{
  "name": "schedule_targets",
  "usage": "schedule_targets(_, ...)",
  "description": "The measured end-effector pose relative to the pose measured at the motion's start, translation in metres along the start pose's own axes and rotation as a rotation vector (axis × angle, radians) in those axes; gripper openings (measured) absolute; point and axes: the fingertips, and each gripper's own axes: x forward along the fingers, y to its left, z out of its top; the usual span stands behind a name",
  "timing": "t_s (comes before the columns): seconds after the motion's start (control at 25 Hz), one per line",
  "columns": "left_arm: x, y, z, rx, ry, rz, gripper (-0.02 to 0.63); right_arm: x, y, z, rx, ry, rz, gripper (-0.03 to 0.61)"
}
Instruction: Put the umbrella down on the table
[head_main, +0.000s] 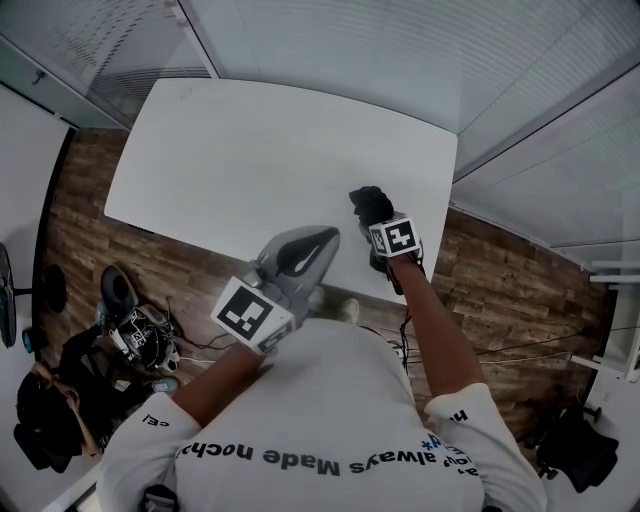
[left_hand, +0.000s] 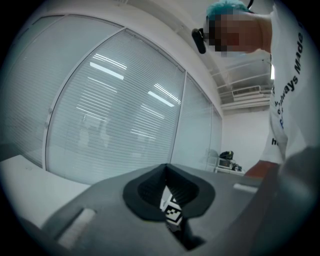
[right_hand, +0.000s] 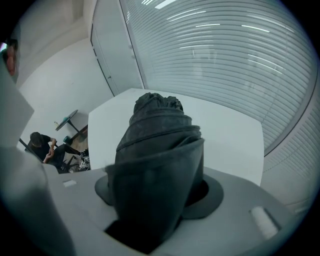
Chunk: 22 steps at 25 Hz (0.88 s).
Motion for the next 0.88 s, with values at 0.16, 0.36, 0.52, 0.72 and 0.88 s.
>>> schedule_targets(0.16, -0.003, 0.004, 0.001, -0.004, 0.0, 0.011, 0.002, 0.013, -0.003, -0.01, 0.005, 0.056, -0.008, 0.255)
schedule_targets(0.36, -0.005, 0.003, -0.001, -0.009, 0.002, 0.013, 0.002, 0.025, -0.008, -0.019, 0.002, 0.109, -0.019, 0.255)
schedule_targets(0.52, -0.007, 0.001, -0.002, -0.01, 0.004, 0.013, 0.002, 0.035, -0.011, -0.026, -0.01, 0.148, -0.019, 0.255)
schedule_targets(0.72, -0.01, 0.002, -0.005, -0.008, 0.011, 0.019, 0.002, 0.045, -0.017, -0.037, 0.007, 0.193, -0.023, 0.255)
schedule_targets(0.88, -0.015, 0.002, -0.004, -0.01, 0.013, 0.028, 0.002, 0.049, -0.016, -0.047, -0.002, 0.215, -0.026, 0.256)
